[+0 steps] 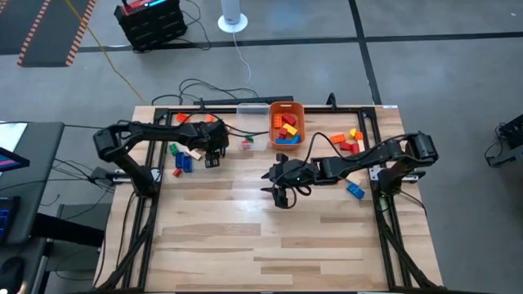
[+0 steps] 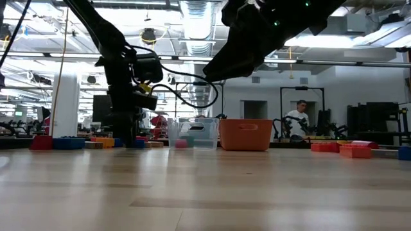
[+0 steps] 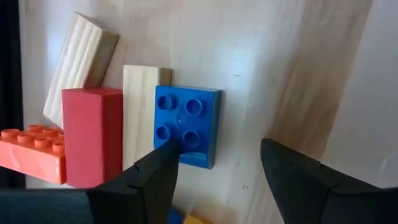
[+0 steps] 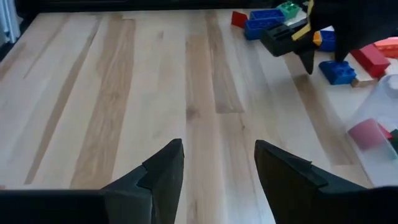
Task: Sort blocks by size
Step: Put the blue square game piece into the clear bin
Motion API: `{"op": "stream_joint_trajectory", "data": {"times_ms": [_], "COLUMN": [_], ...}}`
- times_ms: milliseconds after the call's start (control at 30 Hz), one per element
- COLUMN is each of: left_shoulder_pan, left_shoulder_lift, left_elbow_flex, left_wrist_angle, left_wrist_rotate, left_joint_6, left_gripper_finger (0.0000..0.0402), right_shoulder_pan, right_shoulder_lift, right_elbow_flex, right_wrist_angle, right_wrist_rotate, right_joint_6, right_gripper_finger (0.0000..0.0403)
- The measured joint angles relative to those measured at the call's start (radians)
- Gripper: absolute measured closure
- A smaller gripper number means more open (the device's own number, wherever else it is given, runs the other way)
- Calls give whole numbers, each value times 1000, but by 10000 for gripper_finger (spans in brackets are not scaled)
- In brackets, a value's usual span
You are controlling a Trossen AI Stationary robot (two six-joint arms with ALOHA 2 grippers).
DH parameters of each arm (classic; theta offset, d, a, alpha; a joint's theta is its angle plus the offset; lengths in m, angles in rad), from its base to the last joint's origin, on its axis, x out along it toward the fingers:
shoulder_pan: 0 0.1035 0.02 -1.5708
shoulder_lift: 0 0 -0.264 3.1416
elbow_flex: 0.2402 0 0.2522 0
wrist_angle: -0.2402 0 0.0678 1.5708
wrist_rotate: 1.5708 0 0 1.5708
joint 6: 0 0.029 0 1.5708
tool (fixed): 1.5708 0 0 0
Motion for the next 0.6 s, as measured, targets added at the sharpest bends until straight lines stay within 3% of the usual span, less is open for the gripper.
{"op": "stream_joint_trajectory", "data": {"times_ms": [300, 600], "left_shoulder_pan": [-98, -153], "left_shoulder_lift": [-81, -186], "left_elbow_flex": [-6, -6], "left_wrist_angle": [-131, -146], "left_wrist_rotate": [96, 86], "left_joint_6": [-97, -104], "left_gripper_finger": [180, 180], "right_shoulder_pan": [-6, -12], "right_shoulder_lift": [0, 0], "right_elbow_flex": [0, 0], "right_wrist_angle": [-23, -20], "right_wrist_rotate": [0, -1], "right_joint_6": [0, 0], "right_gripper_finger": [177, 177]}}
